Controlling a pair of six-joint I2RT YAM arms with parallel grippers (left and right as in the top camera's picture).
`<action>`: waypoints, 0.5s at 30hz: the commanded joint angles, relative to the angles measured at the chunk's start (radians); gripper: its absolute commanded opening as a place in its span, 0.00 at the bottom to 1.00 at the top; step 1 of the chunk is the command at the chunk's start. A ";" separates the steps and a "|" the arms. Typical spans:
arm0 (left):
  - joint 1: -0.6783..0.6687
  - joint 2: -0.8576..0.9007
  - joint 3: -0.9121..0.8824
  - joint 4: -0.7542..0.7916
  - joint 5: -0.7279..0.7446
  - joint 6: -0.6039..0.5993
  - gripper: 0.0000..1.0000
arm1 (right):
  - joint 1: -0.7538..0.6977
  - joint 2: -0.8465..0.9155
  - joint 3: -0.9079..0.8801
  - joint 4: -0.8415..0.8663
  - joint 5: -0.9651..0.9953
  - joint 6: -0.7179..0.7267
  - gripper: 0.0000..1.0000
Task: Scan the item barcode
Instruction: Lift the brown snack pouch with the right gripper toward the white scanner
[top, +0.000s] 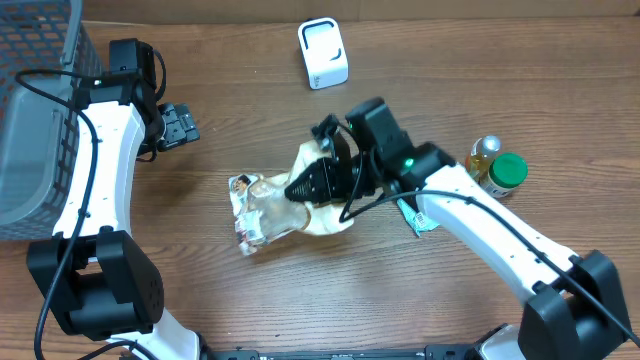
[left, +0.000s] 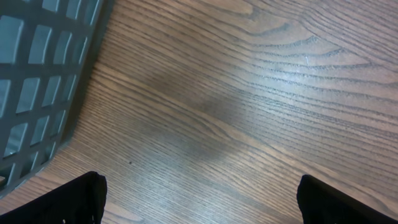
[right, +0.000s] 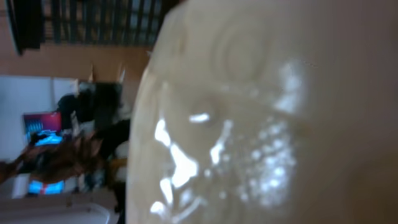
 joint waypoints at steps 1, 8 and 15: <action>-0.007 0.003 0.016 0.001 -0.020 0.011 1.00 | -0.008 -0.036 0.267 -0.210 0.254 -0.167 0.04; -0.007 0.003 0.016 0.001 -0.020 0.011 1.00 | -0.006 -0.029 0.540 -0.193 0.721 -0.433 0.04; -0.007 0.003 0.016 0.001 -0.020 0.011 1.00 | -0.003 0.075 0.539 -0.020 0.864 -0.636 0.04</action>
